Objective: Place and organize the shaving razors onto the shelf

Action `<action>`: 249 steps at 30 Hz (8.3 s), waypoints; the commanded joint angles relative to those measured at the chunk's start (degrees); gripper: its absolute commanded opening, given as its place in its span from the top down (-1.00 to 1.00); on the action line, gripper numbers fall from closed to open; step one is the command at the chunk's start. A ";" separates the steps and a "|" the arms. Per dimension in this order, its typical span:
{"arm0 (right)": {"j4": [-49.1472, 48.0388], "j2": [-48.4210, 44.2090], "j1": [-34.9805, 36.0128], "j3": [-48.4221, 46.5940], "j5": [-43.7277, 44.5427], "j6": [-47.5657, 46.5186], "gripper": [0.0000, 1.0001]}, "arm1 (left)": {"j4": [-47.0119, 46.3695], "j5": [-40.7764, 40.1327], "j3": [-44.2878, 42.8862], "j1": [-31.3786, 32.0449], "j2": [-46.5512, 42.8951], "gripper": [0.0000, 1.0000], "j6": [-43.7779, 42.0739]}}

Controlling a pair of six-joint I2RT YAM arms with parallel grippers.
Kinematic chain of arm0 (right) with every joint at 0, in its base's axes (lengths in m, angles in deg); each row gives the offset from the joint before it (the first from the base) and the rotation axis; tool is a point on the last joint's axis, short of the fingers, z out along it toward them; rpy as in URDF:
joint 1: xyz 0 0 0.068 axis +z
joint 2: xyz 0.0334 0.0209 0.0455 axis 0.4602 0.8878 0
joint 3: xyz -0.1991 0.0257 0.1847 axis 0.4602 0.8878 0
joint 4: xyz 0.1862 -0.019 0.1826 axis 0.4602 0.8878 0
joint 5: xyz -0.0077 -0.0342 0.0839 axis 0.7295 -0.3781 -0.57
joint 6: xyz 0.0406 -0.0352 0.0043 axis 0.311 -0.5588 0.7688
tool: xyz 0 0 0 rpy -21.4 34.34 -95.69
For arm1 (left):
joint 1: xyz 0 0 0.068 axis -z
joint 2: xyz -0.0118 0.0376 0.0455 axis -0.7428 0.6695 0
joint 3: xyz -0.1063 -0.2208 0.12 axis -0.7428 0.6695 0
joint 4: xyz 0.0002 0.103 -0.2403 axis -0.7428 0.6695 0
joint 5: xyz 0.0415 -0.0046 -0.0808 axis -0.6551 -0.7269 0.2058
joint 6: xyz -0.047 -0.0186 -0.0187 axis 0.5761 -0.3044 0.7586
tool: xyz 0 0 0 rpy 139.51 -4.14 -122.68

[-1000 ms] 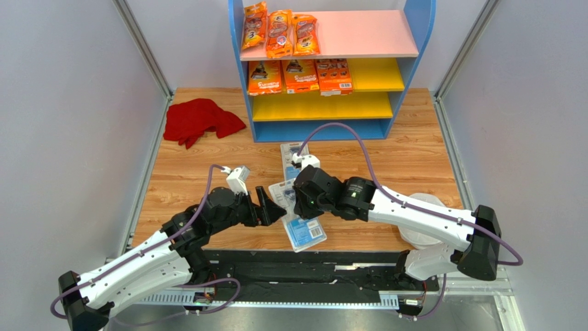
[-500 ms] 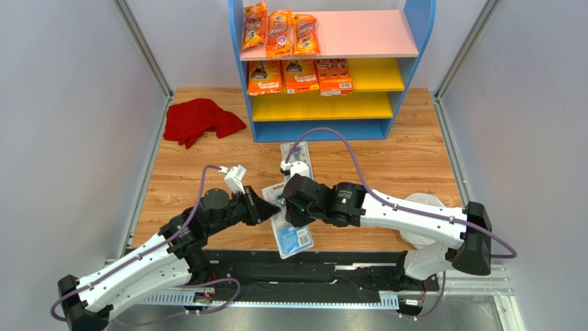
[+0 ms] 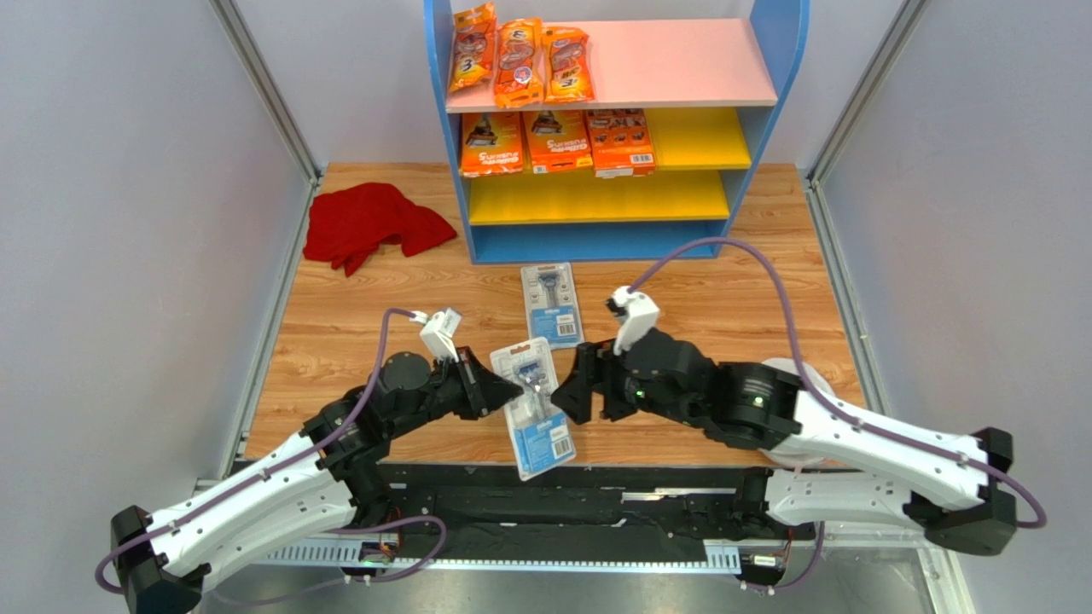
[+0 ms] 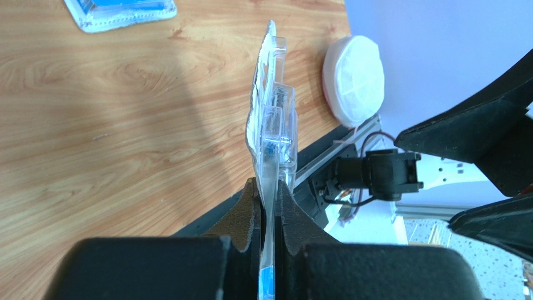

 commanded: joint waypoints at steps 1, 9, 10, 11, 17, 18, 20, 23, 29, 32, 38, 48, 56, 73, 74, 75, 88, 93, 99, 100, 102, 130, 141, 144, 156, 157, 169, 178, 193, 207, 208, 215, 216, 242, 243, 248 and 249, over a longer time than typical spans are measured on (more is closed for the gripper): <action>-4.44 -10.28 -0.56 6.02 4.93 6.45 -0.55 | -8.61 -2.49 -3.25 -0.06 1.62 1.00 1.40; -4.18 -26.55 -0.74 13.25 8.02 14.98 -0.54 | -36.51 4.45 1.13 -5.33 10.65 1.00 12.91; -4.61 -28.21 -0.74 13.86 8.10 15.51 -0.53 | -39.53 5.24 1.23 -5.60 12.15 1.00 15.01; -4.79 -28.84 -0.82 15.00 8.02 15.95 -0.52 | -42.26 6.64 1.23 -5.95 13.47 1.00 15.90; -10.85 -31.74 -0.82 20.62 6.88 19.12 -0.46 | -68.59 9.90 0.97 -6.66 25.69 1.00 24.42; -11.38 -31.92 -0.74 20.98 6.61 19.38 -0.44 | -71.96 9.81 1.31 -6.66 28.92 1.00 25.66; -12.53 -32.36 -0.74 21.69 6.61 20.09 -0.41 | -81.77 9.90 1.32 -6.74 32.45 1.00 29.08; -12.53 -33.32 -0.74 22.22 7.49 20.61 -0.36 | -92.86 10.86 0.44 -6.74 41.40 1.00 33.04; -11.56 -38.77 -0.74 23.36 11.44 19.48 -0.25 | -100.03 13.59 -1.93 -6.48 48.29 1.00 36.65; -11.21 -41.50 -0.65 24.94 14.16 19.56 -0.19 | -100.12 13.24 -1.76 -6.39 48.12 1.00 36.65; -11.56 -42.82 -0.65 28.36 15.40 21.14 -0.10 | -100.03 14.03 -2.11 -6.31 47.59 1.00 37.09; -12.01 -40.54 -0.74 27.49 11.80 22.02 -0.13 | -100.12 11.84 -1.50 -6.30 46.80 1.00 34.55; -8.75 -40.44 -0.65 26.26 10.57 24.04 -0.18 | -99.77 10.17 -2.02 -6.39 47.15 1.00 32.09; -17.70 -50.37 -0.65 34.08 14.43 19.22 -0.25 | -100.03 14.30 -6.15 -6.13 52.59 1.00 33.49; -18.32 -50.55 -0.74 34.34 14.52 18.69 -0.25 | -100.03 14.38 -6.07 -5.96 52.68 1.00 33.40; -19.55 -50.20 -0.65 34.61 14.70 18.25 -0.26 | -100.12 14.38 -6.06 -5.87 52.60 1.00 33.31; -23.52 -49.76 -0.65 36.81 16.98 17.01 0.67 | -100.03 14.74 -5.46 -3.93 52.69 1.00 33.40; -21.85 -49.50 -0.65 36.10 16.98 17.63 1.00 | -100.03 14.73 -2.99 -3.84 51.98 0.85 32.44; -20.88 -49.50 -0.65 35.67 17.07 18.07 1.00 | -100.03 16.23 -0.97 -3.84 51.28 -0.20 30.59; -20.53 -49.50 -0.65 35.58 17.16 18.15 1.00 | -99.77 16.40 -0.27 -3.84 51.11 -0.84 30.07; -19.13 -49.67 -0.65 35.05 17.25 18.33 1.00 | -97.93 17.02 0.52 -3.84 49.97 -0.98 29.27; -14.02 -41.34 -0.65 27.42 16.89 17.72 1.00 | 46.75 -33.34 -16.79 -0.33 1.98 -0.98 -4.30; -16.13 -17.35 -1.88 3.16 8.30 3.76 1.00 | 44.29 -30.88 -15.38 -0.33 1.71 -0.98 -5.97; -16.40 -10.67 -2.84 -5.44 3.02 -0.02 1.00 | 43.76 -30.00 -14.51 -0.33 1.53 -0.98 -5.71; -22.88 9.37 -14.52 -31.91 -16.32 -1.01 1.00 | 43.23 -28.42 -13.80 -0.33 -0.66 -0.98 -5.62; -23.60 10.26 -15.41 -33.75 -17.37 -0.48 1.00 | 43.23 -28.42 -13.80 -0.33 -0.84 -0.98 -5.62; -30.63 19.06 -30.96 -43.44 -14.14 7.16 1.00 | 42.88 -28.07 -13.18 -0.33 -2.42 -0.98 -5.18; -33.97 21.69 -44.05 -43.61 -11.66 14.54 1.00 | 42.88 -28.24 -12.83 -0.33 -2.51 -0.98 -5.18; -32.39 36.62 -54.43 -51.17 -19.31 20.26 1.00 | 42.18 -28.07 -12.48 -0.33 -2.25 -0.98 -5.62; -29.85 45.69 -55.41 -55.57 -23.09 23.60 1.00 | 42.09 -27.98 -12.39 -0.33 -2.16 -0.98 -5.71; -29.41 45.25 -55.32 -54.70 -22.92 23.69 1.00 | 42.09 -28.07 -12.31 -0.33 -2.07 -0.98 -5.80; -27.12 43.84 -55.32 -52.58 -23.97 22.46 0.68 | 41.83 -27.80 -12.31 -0.33 -2.07 -0.98 -5.89; -26.77 43.76 -55.23 -52.32 -24.50 22.37 0.64 | 41.83 -27.80 -12.39 -0.33 -2.16 -0.98 -5.89; -21.14 41.12 -55.05 -48.62 -30.56 19.47 -0.22 | 40.07 -25.87 -11.86 -0.33 -2.77 -0.98 -7.38; -21.14 41.38 -55.05 -49.41 -31.26 19.56 -0.22 | 40.07 -25.87 -11.69 -0.33 -2.86 -0.98 -7.38; -21.85 43.49 -54.79 -51.70 -33.03 20.26 -0.22 | 39.89 -25.87 -11.60 -0.33 -2.69 -0.98 -7.38; -21.93 43.75 -54.70 -52.05 -33.38 20.44 -0.22 | 39.81 -25.87 -11.52 -0.33 -2.69 -0.98 -7.38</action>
